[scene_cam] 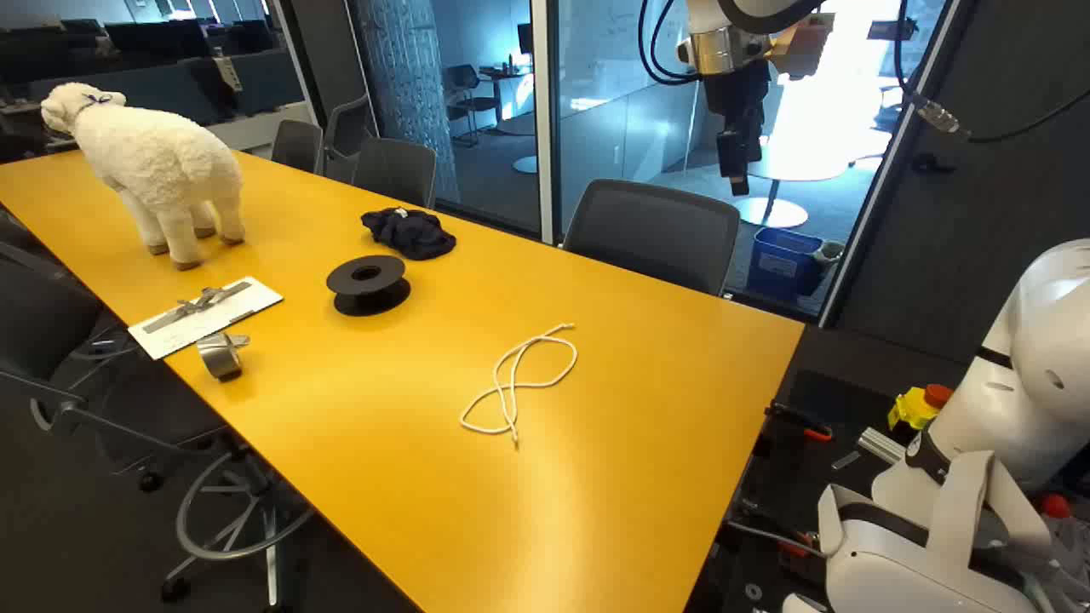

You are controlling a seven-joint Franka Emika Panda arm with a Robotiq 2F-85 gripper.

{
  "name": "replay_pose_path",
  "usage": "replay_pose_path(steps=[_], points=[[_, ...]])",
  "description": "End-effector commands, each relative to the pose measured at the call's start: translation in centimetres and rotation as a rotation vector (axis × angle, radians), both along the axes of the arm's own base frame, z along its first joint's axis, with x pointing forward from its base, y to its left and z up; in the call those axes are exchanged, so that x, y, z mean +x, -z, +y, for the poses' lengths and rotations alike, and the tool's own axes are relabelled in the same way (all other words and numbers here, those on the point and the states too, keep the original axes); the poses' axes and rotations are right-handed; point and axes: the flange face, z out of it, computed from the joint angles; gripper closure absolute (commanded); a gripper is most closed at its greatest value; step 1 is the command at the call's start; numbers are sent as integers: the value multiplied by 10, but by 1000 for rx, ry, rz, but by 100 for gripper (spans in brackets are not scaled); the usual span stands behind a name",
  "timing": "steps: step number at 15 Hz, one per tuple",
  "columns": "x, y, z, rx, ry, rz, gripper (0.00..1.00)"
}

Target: Unfold the rope on the table

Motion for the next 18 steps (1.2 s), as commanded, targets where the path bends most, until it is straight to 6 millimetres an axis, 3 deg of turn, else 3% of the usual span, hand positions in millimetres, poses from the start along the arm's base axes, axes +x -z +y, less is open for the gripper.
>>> replay_pose_path(steps=[1,8,11,15,18], points=[[1,-2,0,0,0,-3,0],[0,-5,0,-1,0,-10,0],[6,4,3,9,-8,-20,0],[28,30,14,26,-35,-86,0],[58,49,25,42,-81,-153,0]])
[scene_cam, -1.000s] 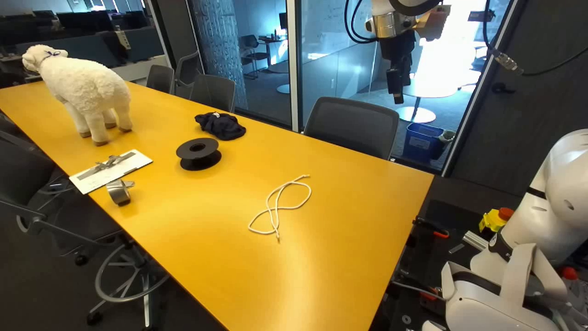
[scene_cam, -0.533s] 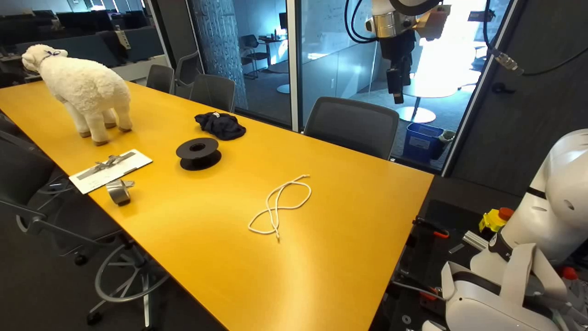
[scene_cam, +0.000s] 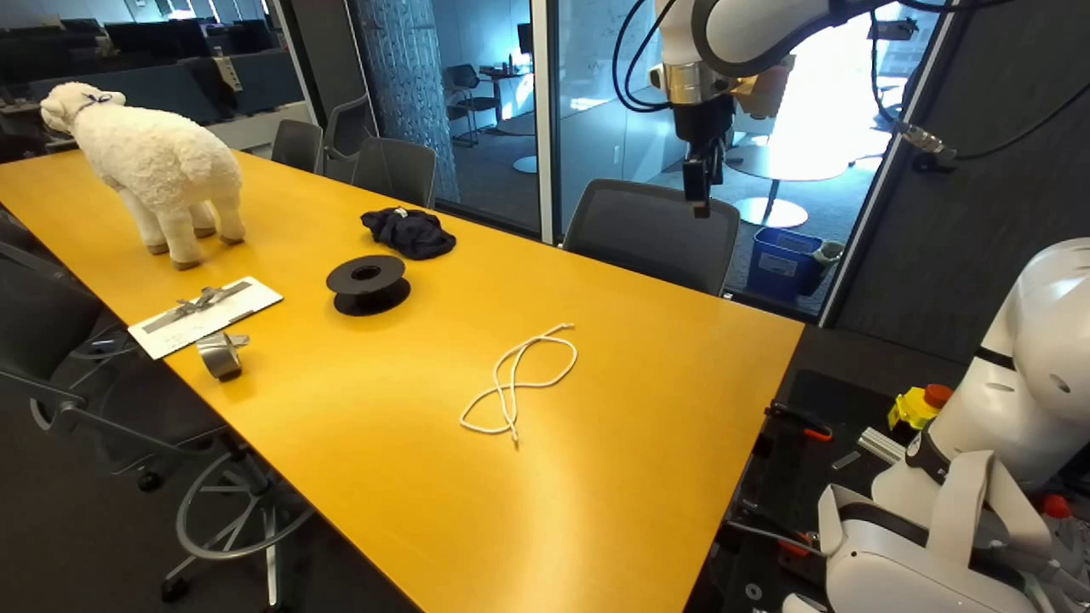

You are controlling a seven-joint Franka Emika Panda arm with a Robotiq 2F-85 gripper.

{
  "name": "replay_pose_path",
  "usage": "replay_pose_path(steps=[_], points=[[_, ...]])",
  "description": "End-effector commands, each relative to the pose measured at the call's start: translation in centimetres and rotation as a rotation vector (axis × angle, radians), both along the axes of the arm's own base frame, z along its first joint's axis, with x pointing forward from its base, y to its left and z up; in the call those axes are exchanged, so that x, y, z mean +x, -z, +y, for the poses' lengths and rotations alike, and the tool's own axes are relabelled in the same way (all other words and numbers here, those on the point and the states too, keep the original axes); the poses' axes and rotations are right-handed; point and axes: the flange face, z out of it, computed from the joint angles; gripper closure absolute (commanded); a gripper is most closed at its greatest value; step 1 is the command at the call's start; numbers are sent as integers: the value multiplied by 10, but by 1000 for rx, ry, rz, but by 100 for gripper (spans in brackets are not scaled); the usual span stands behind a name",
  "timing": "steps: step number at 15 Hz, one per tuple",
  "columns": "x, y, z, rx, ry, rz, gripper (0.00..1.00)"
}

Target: Unfold the rope on the table

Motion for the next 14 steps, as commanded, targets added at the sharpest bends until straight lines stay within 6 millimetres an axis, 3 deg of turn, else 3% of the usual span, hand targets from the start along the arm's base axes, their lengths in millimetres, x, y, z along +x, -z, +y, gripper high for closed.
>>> replay_pose_path(steps=[1,6,10,14], points=[[37,18,14,25,-45,-82,0],[94,69,29,64,-148,-179,0],[133,122,19,162,-193,-224,0],[160,171,8,265,-223,-224,0]])
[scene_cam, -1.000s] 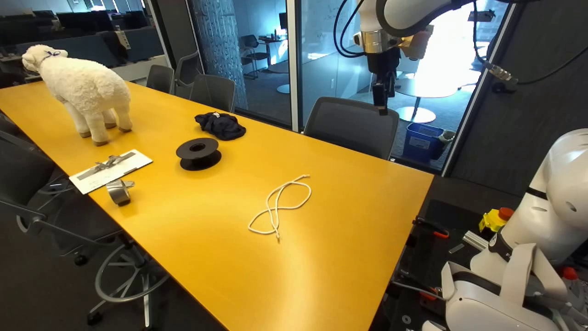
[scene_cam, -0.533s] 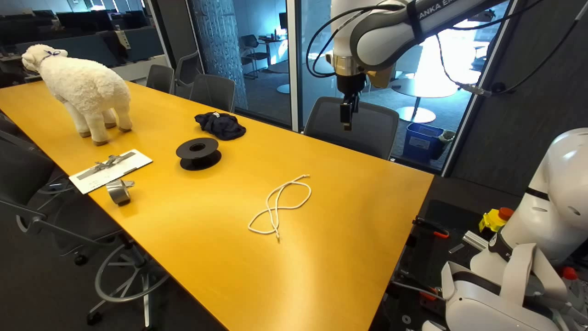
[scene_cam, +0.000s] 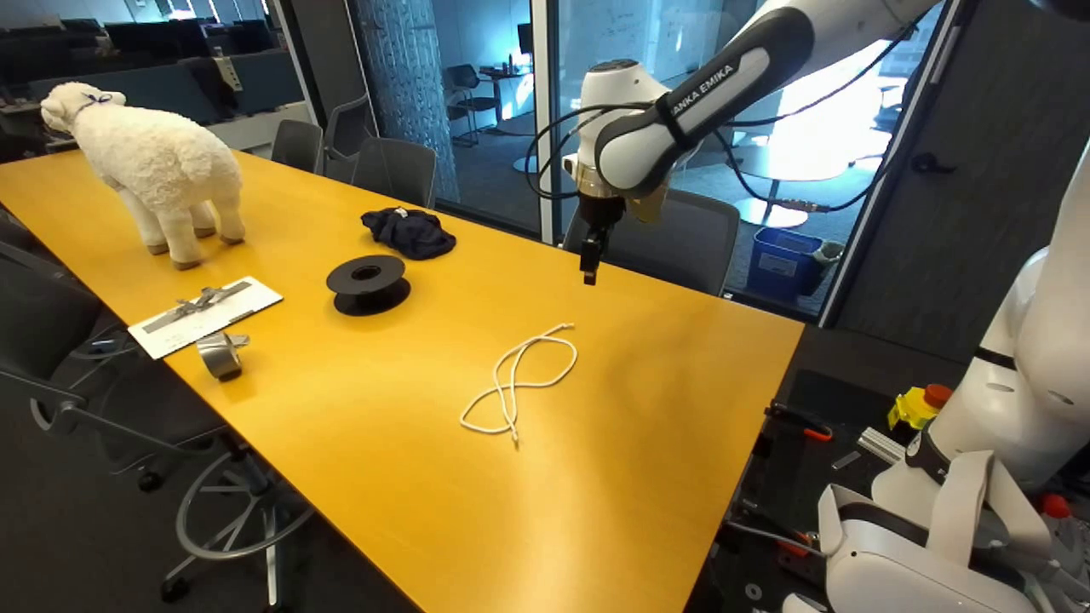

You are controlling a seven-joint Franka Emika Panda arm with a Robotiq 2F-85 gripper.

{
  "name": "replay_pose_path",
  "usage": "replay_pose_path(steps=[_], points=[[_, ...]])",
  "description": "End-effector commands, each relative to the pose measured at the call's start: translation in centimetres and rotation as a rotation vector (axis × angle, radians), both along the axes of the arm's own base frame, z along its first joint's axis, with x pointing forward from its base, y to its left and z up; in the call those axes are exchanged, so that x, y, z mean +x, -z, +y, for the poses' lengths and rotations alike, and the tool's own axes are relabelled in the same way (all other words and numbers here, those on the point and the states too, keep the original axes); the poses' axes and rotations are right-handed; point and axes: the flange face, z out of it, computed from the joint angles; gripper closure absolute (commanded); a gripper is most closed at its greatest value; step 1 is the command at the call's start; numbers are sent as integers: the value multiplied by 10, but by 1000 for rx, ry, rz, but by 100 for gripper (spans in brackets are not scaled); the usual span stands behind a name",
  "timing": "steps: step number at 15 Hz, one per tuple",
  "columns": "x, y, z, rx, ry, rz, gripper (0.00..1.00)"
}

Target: Unfold the rope on the table

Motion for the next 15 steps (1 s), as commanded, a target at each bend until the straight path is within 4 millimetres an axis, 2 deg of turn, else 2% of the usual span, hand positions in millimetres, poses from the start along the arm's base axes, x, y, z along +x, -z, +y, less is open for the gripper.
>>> replay_pose_path(steps=[1,5,10,15], points=[[35,33,-14,80,-43,-5,0],[62,73,-26,129,-95,55,0],[93,108,-19,147,-178,107,0],[110,137,-13,173,-116,143,0]])
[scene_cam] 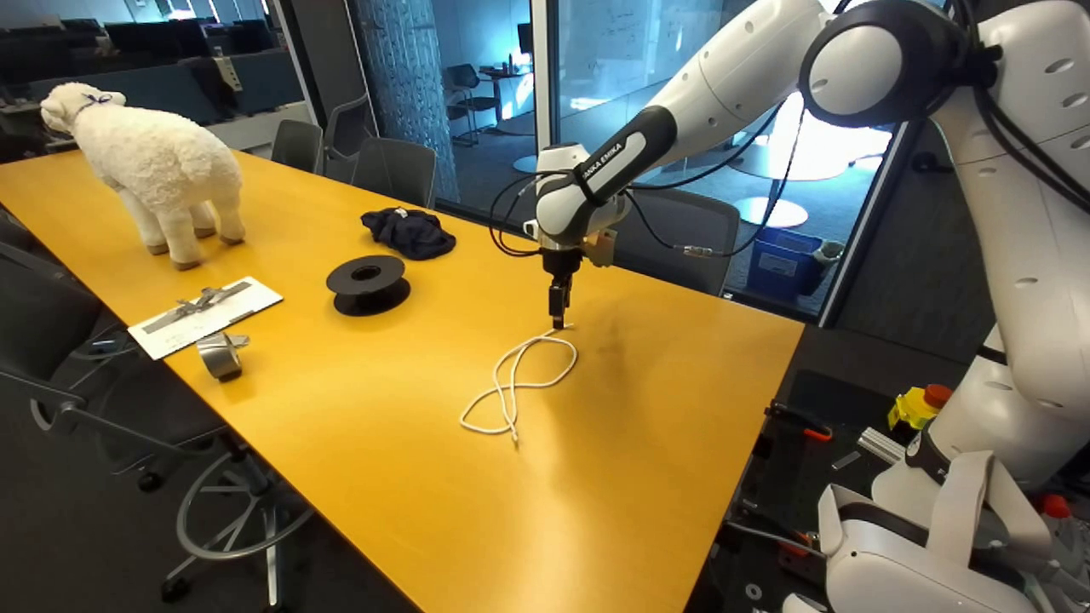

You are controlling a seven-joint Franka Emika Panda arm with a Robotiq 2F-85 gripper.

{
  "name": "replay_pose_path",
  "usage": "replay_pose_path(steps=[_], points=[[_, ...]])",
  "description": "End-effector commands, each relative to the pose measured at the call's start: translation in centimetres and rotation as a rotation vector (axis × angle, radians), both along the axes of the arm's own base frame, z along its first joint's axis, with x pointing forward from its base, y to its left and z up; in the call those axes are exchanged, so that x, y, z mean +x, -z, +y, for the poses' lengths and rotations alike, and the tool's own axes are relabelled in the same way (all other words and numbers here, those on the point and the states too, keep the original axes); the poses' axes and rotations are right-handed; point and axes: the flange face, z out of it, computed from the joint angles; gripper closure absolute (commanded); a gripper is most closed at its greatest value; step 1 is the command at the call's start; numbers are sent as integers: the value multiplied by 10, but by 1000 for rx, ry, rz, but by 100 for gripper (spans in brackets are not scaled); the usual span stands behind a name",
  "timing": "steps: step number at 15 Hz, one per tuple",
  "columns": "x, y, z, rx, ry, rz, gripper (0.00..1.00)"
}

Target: Unfold the rope on the table

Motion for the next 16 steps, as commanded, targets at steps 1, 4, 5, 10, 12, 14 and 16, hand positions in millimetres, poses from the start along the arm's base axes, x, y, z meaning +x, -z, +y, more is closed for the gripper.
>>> replay_pose_path(steps=[1,4,5,10,12,14,16], points=[[21,16,0,18,51,7,0],[27,32,-2,25,91,9,0],[27,39,0,24,107,11,0],[30,61,6,29,170,37,0],[31,67,9,29,185,40,0],[32,71,11,27,197,36,0],[33,72,11,22,208,31,0]])
